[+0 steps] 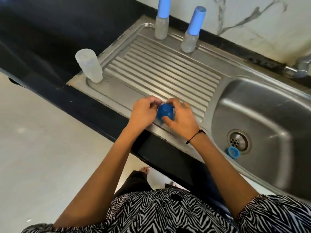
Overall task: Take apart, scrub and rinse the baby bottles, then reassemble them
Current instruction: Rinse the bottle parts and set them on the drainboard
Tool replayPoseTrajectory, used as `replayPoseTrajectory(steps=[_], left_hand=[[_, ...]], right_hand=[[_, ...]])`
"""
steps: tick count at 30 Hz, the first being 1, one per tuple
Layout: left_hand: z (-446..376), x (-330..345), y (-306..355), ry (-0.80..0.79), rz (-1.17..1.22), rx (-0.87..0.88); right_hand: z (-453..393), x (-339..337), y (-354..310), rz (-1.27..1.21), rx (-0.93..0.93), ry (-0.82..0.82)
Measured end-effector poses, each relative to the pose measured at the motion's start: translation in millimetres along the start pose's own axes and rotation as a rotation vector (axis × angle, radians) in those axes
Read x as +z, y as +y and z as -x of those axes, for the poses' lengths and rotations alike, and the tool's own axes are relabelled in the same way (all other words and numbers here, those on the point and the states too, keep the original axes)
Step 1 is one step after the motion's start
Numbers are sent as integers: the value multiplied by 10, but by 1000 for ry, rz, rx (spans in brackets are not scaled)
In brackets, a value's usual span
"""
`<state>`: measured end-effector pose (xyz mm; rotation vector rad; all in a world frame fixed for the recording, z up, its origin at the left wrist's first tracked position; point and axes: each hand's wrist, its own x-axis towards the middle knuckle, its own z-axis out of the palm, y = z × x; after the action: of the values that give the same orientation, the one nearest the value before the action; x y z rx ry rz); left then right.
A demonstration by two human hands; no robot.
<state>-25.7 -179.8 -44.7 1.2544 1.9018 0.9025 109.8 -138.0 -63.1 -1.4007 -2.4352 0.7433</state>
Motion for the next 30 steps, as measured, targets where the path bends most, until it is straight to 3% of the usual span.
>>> replayPoseTrajectory(steps=[5,10,14,19,22,25,30], left_hand=[[-145,-61,194,-20,-38,128],[-167,43,558,-89,0,290],[-112,512,838,-255,6,325],[39,1257,1033,-424,-42,322],[102,1755,1108,-485,-110,291],[138,2272,1178,-554,-209,215],[93,2946,1200,-745,-555,243]], right_hand=[[68,-82,25,52,30,-72],[236,-351,114,-14,149,29],[508,-503,499,-40,300,149],[894,-686,1168,-58,455,156],[1082,-787,1676,-38,535,86],[1149,-790,2255,32,601,-92],[1081,-712,2831,159,535,-401]])
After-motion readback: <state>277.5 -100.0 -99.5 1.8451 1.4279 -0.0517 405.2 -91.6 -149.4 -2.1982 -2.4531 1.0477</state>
